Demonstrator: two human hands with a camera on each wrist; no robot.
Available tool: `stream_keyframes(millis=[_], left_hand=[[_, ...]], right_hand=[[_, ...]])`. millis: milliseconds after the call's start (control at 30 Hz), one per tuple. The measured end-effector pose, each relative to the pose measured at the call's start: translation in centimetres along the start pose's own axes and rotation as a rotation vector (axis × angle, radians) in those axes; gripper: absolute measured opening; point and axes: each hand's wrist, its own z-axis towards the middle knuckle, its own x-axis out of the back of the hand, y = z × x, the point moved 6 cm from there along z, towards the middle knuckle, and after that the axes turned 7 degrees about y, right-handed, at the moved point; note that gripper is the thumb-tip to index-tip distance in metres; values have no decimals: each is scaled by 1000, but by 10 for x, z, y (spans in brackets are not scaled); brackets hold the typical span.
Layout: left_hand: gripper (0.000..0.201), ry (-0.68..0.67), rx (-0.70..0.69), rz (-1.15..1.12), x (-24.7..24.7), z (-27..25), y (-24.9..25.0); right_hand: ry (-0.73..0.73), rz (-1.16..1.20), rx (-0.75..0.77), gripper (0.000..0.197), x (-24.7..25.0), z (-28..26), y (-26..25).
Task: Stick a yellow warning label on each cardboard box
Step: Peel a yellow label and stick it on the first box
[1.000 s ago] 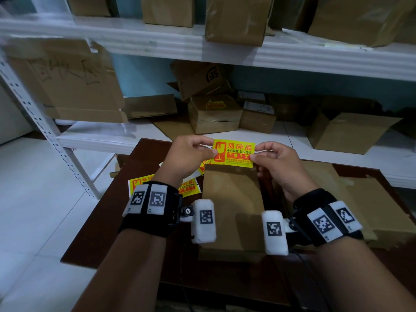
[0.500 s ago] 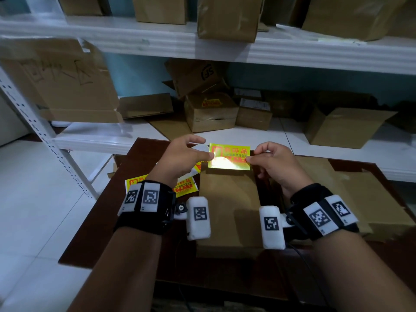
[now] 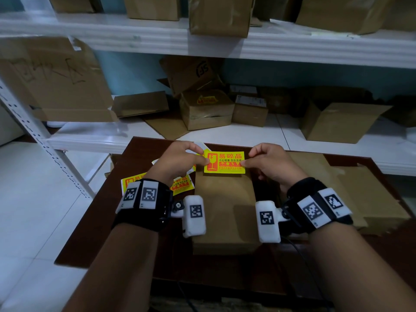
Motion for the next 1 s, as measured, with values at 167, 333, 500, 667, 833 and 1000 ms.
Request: stream_keyframes(millis=[167, 333, 500, 667, 833, 1000], left_hand=[[25, -29, 40, 30, -3, 0, -7], [24, -32, 59, 42, -3, 0, -8], [23, -41, 40, 77, -3, -1, -6], [20, -86, 23, 137, -3, -5, -3], [21, -81, -5, 157, -5, -6, 1], [20, -87, -18, 168, -5, -5, 0]], right_hand=[[-42, -74, -14, 28, -6, 2, 5], [-71, -116, -25, 22, -9, 5, 8], [-88, -151, -31, 25, -10, 6, 10], [-110, -216, -28, 24, -10, 5, 9], [-127, -240, -34, 27, -11, 5, 10], [-114, -257, -26, 23, -7, 3, 9]])
